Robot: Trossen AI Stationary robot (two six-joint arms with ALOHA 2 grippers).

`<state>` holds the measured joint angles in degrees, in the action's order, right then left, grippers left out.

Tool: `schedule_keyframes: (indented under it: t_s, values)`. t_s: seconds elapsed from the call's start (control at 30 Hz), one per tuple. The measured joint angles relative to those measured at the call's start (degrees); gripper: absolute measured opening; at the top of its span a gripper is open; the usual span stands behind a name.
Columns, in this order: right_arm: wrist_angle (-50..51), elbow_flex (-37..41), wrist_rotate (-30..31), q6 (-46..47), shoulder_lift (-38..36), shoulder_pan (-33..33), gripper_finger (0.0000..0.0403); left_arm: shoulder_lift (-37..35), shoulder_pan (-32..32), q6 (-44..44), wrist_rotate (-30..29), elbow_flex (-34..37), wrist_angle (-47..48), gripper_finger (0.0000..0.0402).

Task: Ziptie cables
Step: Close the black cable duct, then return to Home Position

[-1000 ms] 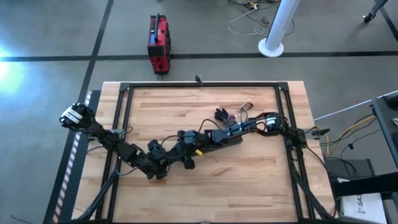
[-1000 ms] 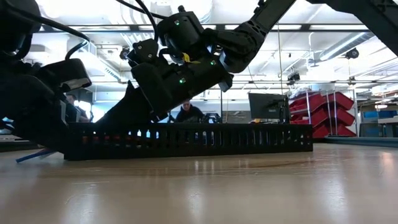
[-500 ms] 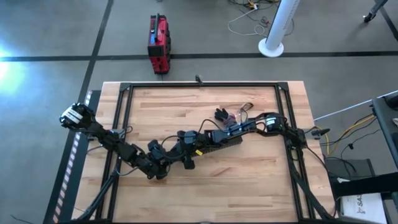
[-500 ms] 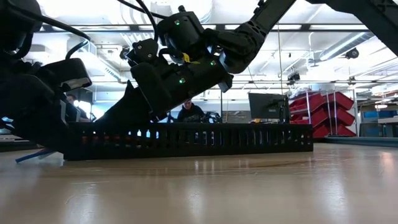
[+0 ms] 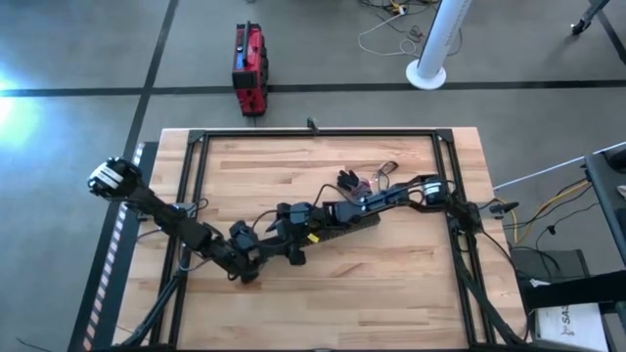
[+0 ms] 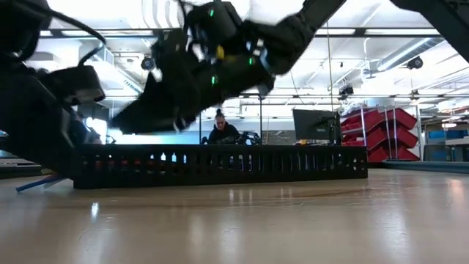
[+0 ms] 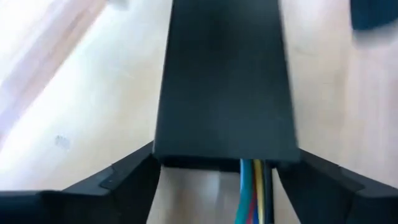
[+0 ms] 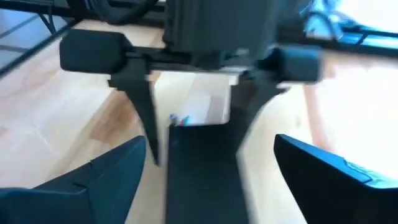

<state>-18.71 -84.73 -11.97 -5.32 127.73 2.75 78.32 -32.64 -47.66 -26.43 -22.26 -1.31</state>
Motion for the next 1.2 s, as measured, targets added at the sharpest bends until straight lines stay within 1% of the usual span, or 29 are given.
schedule_keyframes:
  t_s: [0.07,0.2,0.3,0.4,0.53,0.6,0.63,0.73,0.8,0.87,0.93,1.07,1.2]
  values:
    - [3.1,0.0,0.0,-1.5,-2.7,-0.3,0.0347,-3.5,-0.1,-0.4,1.3,0.1,0.3,0.0301]
    - [10.9,0.2,0.1,-5.3,-8.4,-1.1,0.0352,-10.6,0.1,-0.6,4.8,-0.1,-0.1,0.0321]
    - [12.5,2.5,0.0,-6.6,-13.3,-2.2,0.0352,-15.8,0.1,-0.5,4.6,-0.1,-0.4,0.0326]
    - [12.1,7.1,0.0,-7.3,-19.2,-3.9,0.0352,-20.3,0.2,-1.4,3.7,-0.2,-0.9,0.0326]
    - [12.2,16.1,0.2,-6.6,-27.8,-5.9,0.0352,-25.4,0.1,-0.8,3.5,-0.2,-1.5,0.0324]
    - [11.3,21.3,0.6,-5.9,-32.5,-6.6,0.0353,-27.1,0.3,3.1,2.8,-0.2,-2.9,0.0323]
    - [9.7,24.1,1.8,-5.5,-35.0,-6.7,0.0353,-27.6,0.5,6.5,1.7,-0.2,-4.1,0.0322]
    - [5.0,33.3,7.5,-4.9,-43.1,-6.5,0.0353,-28.4,1.9,18.7,-3.2,-0.2,-10.1,0.0323]
    - [2.5,39.0,10.6,-4.2,-48.7,-6.0,0.0353,-28.6,4.2,24.3,-7.0,-0.2,-14.8,0.0325]
    - [1.0,43.8,12.3,-3.0,-54.7,-5.7,0.0353,-28.7,7.5,27.4,-8.7,-0.3,-17.7,0.0326]
    - [0.2,48.1,12.6,-1.5,-60.2,-5.5,0.0353,-28.9,11.3,28.4,-8.7,-0.3,-19.0,0.0327]
    - [0.4,55.6,13.6,0.8,-71.8,-5.1,0.0353,-30.4,17.3,30.2,-6.8,-0.3,-17.7,0.0325]
    - [0.4,62.0,14.1,1.5,-83.4,-5.1,0.0353,-35.1,19.8,35.5,-6.6,-0.3,-15.1,0.0321]
